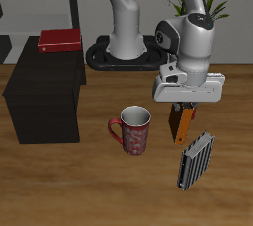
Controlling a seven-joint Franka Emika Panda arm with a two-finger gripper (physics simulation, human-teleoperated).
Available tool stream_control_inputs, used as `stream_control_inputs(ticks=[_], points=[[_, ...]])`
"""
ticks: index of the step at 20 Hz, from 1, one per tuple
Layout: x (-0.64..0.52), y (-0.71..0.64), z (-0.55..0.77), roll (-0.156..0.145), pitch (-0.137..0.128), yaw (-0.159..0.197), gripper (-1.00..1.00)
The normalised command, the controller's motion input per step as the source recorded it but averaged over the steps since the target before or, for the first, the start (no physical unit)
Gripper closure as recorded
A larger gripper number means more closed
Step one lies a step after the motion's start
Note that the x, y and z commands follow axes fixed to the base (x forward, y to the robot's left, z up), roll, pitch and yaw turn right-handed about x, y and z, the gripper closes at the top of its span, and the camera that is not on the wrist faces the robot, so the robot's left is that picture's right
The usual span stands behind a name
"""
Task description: Place the right red book flat on top of the shelf and place the orange book flat on top of the shelf
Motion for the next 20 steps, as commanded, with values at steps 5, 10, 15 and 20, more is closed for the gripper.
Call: stream_control_inputs(ticks=[5, 10, 15, 20], points=[[-0.21, -0.11, 0.43, -0.022, -0.035, 0.012, 1.00], [-0.45, -0.09, 0.57, -0.042, -0.063, 0.061, 1.00], [-0.34, -0.29, 0.70, -0.062, -0.040, 0.021, 1.00], [-0.28, -0.30, 0.52, -0.062, -0.039, 0.025, 1.00]])
